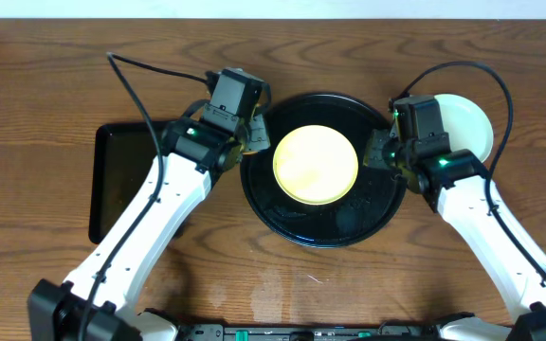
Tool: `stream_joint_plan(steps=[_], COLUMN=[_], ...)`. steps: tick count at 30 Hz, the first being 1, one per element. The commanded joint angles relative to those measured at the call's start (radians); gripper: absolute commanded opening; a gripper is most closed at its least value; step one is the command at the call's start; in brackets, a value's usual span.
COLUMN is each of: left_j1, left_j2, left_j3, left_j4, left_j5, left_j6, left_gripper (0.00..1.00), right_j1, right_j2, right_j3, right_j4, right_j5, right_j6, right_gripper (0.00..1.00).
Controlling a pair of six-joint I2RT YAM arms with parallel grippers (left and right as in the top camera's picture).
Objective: Clean dirty plates on tray and stack at the side
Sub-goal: 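Keep scrubbing the yellow plate while the right gripper holds its rim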
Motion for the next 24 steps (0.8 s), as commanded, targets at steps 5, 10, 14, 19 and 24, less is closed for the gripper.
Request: stream_joint_plan(steps=[5,10,14,19,24], left_j1=[-0.006,-0.006,-0.006,-0.006,-0.012], left_j2=[0.107,0.162,0.191,0.208,0.209], left_j3=[-0.004,-0.004,-0.004,-0.004,-0.004], left_j4=[0.01,0.027,0.031,0.048,0.053], left_j5=[0.161,0.195,0.214,0.216,0.216], left_j6=[0.013,0.013,0.013,0.013,0.013], left_gripper=[0.08,0.08,0.08,0.08,0.08], right_j1=[0.0,0.0,0.0,0.0,0.0], right_j2=[0.09,0.219,0.29,0.37,0.435], right_j3=[0.012,0.013,0.013,0.013,0.013], right_j4=[-0.012,0.047,0.096,0.157,0.177], right_j5=[0.013,-0.071,-0.086,-0.122,-0.127], right_j6=[-0.019,-0.02,-0.02,-0.02,-0.019], right_gripper=[0.23,0.59,0.5,0.4,0.37])
